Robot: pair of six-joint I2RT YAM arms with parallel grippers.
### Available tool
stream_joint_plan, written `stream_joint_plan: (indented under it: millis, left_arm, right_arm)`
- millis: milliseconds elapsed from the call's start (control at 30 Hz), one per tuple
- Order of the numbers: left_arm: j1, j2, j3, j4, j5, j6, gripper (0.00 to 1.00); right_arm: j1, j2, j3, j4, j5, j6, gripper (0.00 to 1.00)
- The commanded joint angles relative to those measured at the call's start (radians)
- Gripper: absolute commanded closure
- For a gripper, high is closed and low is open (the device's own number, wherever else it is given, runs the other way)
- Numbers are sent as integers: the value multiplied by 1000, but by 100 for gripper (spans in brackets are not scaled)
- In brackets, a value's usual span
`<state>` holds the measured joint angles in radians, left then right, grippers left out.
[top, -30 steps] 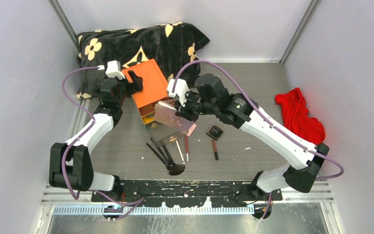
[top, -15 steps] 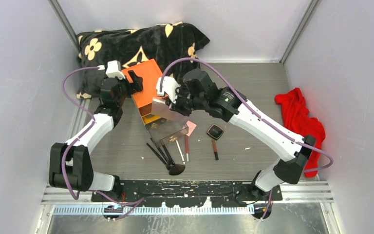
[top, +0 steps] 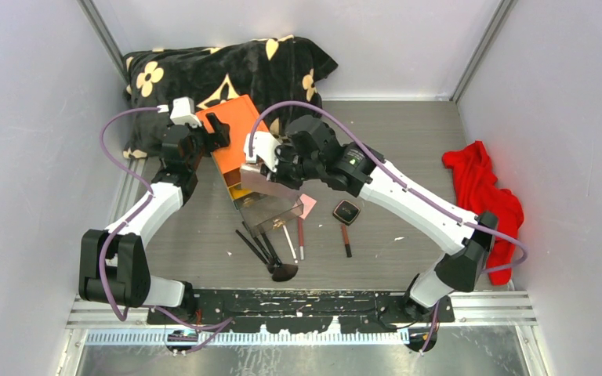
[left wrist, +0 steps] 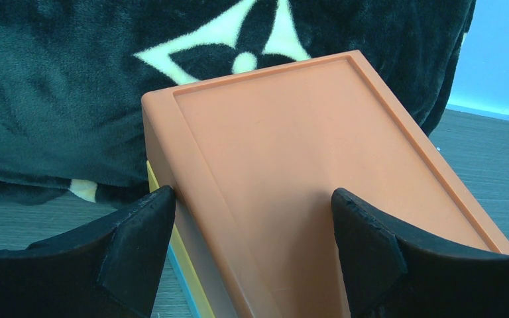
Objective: Organize the makeup
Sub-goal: Place the makeup in the drawer.
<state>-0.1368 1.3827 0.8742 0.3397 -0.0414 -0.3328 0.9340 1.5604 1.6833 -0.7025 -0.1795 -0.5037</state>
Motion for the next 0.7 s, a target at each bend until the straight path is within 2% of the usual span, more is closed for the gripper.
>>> stream_joint_plan:
  millis: [0,400,667]
  left_arm:
    - [0,51,-63,-292,-36,96,15]
    - [0,58,-60,-297,-43,100,15]
    - [0,60,-59,-295,-44,101,15]
  right_arm:
    - [6,-13,0,114,-28,-56,99]
    - [32,73,10,139,-9,-125,99]
    - [104,120,31,127,151,-182,99]
